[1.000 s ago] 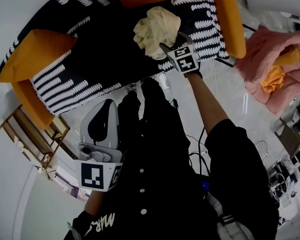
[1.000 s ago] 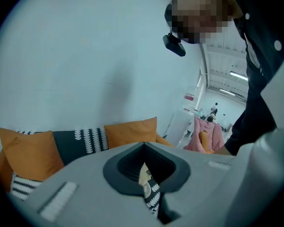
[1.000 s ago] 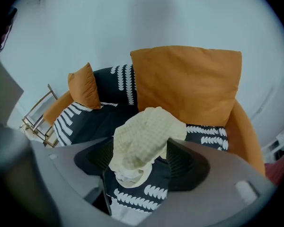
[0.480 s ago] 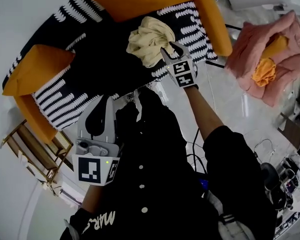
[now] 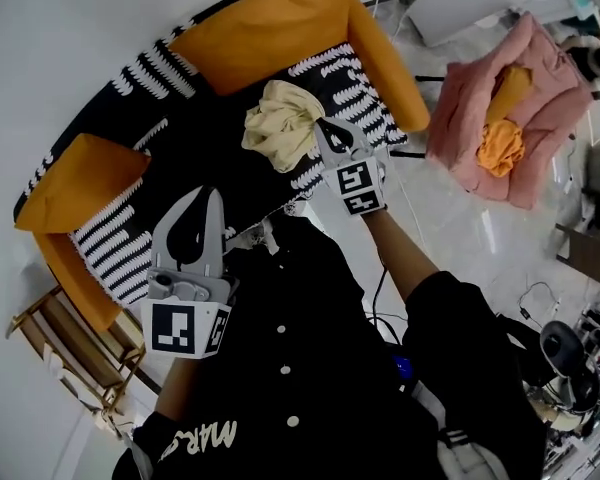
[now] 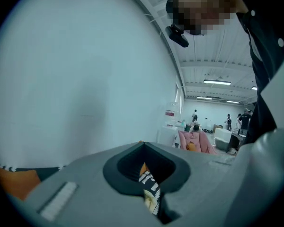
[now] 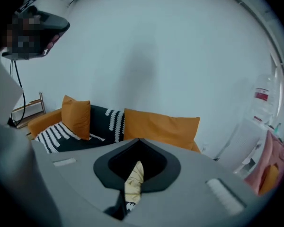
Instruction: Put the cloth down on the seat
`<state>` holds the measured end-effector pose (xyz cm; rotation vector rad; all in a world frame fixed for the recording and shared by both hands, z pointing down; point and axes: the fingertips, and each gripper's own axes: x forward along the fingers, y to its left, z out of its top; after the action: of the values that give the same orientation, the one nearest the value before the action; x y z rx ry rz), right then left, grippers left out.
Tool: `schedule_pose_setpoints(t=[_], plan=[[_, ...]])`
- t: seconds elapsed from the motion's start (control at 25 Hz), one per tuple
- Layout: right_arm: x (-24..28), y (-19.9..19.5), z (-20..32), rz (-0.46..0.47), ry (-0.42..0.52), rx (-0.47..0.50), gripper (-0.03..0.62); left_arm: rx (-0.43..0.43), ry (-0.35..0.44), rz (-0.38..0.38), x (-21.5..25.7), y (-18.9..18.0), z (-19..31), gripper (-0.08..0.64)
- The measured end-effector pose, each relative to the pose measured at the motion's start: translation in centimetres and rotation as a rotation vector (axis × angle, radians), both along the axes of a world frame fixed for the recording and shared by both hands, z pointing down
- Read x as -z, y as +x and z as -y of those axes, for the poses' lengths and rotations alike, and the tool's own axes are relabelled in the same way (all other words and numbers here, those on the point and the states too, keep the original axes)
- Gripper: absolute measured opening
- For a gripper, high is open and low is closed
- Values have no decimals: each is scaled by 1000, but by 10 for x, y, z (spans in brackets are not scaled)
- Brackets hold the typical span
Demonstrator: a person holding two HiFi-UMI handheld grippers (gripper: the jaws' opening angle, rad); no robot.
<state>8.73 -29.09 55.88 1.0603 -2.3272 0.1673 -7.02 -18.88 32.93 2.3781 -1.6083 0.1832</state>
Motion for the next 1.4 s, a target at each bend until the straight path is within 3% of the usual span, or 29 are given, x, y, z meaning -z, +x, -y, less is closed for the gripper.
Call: schedule_pose_setpoints(t=[0.16, 0.68, 1.08, 1.2, 1.4], plan=[[44, 0, -5, 76, 39, -31, 27, -23, 38, 8, 11, -1, -1, 0], [162, -1, -38, 226, 157, -6, 28, -37, 141, 15, 35, -11, 2, 0], [246, 30, -53, 315, 295, -111, 28, -46, 224, 25, 57, -21, 15, 0], [261, 44, -58, 309, 292, -165, 28, -57, 237, 22, 60, -20, 18, 0], [281, 67, -72, 376, 341, -189, 28, -69, 246, 31, 61, -15, 19, 0]])
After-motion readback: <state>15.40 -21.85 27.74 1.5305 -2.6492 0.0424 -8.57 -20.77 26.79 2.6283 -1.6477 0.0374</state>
